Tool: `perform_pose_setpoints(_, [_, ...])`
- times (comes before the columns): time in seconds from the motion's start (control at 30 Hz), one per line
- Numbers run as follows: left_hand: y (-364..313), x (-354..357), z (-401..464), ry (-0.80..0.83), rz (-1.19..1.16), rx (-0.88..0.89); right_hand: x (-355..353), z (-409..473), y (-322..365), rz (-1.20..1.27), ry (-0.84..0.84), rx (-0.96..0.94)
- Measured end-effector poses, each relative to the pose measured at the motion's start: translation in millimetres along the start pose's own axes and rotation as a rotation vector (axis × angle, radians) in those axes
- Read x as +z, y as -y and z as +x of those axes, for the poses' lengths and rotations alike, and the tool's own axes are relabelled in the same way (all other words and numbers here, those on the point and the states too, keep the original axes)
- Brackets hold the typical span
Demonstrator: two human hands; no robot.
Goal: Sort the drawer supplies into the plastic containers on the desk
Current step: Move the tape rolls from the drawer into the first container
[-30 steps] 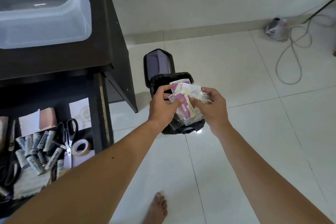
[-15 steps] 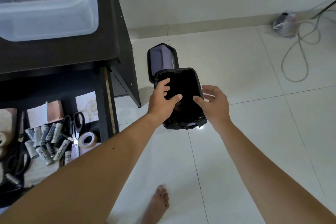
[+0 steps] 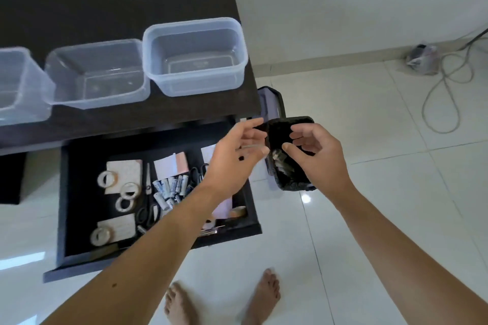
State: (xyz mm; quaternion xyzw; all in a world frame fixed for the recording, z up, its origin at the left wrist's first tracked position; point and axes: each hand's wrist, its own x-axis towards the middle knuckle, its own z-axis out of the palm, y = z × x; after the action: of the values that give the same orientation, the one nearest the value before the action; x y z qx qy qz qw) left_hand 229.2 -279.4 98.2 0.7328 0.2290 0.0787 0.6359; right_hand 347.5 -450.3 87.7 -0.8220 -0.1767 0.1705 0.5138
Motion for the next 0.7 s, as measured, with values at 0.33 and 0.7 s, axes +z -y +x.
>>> perform_pose_setpoints(0.33, [64, -169, -91, -0.238, 0.070, -0.150, 124, -56, 66, 0.063, 0.260, -0.112])
perform_pose_setpoints(0.7, [116, -218, -117, -0.300, 0.455, -0.304, 178, -64, 44, -0.164, 0.427, -0.001])
